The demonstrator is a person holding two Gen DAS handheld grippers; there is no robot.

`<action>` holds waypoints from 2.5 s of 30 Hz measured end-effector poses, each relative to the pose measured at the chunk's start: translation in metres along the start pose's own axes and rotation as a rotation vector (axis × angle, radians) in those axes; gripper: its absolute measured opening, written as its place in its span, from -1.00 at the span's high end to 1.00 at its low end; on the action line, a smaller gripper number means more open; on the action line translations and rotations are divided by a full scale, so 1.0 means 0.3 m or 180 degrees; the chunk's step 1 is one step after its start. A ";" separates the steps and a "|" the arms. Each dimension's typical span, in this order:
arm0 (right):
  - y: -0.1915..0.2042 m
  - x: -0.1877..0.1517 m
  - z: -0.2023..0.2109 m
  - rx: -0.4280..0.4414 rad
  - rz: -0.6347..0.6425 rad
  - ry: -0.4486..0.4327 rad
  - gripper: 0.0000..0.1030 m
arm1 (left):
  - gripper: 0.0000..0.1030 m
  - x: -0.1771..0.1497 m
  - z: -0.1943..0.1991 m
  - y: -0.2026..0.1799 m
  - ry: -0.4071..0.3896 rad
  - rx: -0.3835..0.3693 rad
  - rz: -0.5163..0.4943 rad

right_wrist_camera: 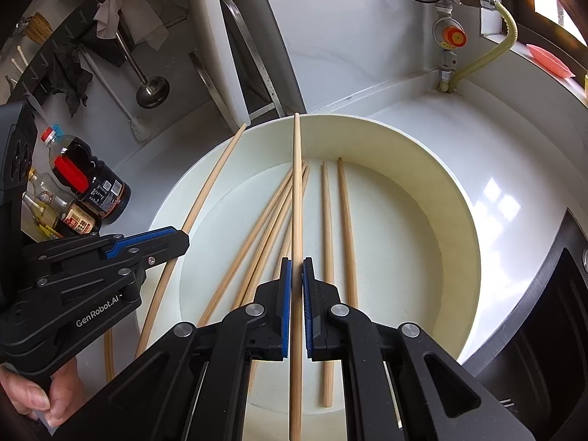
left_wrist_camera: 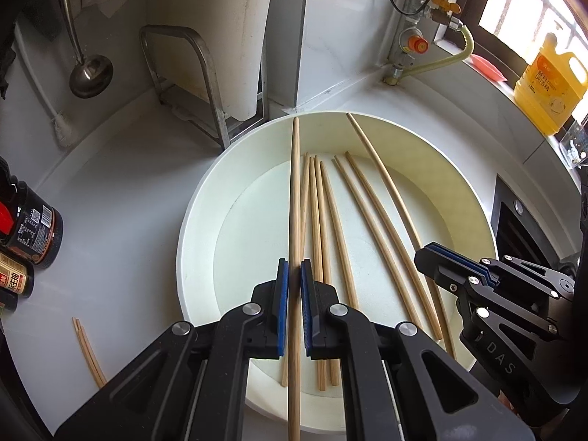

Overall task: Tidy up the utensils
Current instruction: 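Lift and carry both held chopsticks over the white basin, then open both tools to drop the chopsticks into the basin, then move both open tools back toward the last chopsticks on the counter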

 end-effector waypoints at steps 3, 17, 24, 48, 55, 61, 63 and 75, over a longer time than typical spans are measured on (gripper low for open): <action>-0.009 0.005 -0.004 -0.0014 -0.0018 -0.0008 0.88 | 0.86 0.005 -0.007 -0.017 0.0003 -0.0007 -0.0023; -0.023 0.008 0.009 -0.0081 -0.0053 -0.0067 0.41 | -0.04 0.003 0.011 0.031 -0.0020 0.0162 0.0082; -0.011 -0.006 0.021 -0.0073 -0.0037 -0.0044 0.41 | -0.20 -0.002 0.057 0.097 -0.0091 0.0220 0.0231; 0.141 -0.065 0.115 -0.0010 0.0131 -0.0116 0.18 | -0.31 -0.134 0.210 0.219 -0.0221 0.0293 0.0397; 0.224 -0.096 0.113 0.0052 0.0285 -0.0062 0.13 | -0.33 -0.192 0.250 0.282 -0.0263 0.0310 0.0497; 0.307 -0.121 0.081 0.0119 0.0420 0.0039 0.10 | -0.34 -0.257 0.268 0.364 -0.0242 0.0380 0.0606; 0.338 -0.129 0.069 0.0137 0.0472 0.0077 0.11 | -0.34 -0.285 0.271 0.397 -0.0221 0.0410 0.0653; 0.548 -0.173 0.014 0.0277 0.0769 0.0215 0.05 | -0.34 -0.437 0.298 0.609 -0.0154 0.0583 0.0953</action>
Point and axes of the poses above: each gripper's, at about its wrist camera, not at the fingertips, and z roughly against the way its jaws point, y to its left, x to its top, the point moved 6 cm from there along -z, roughly the way its jaws point, and after that the axes turned 10 degrees about x, right-handed, at the moved point
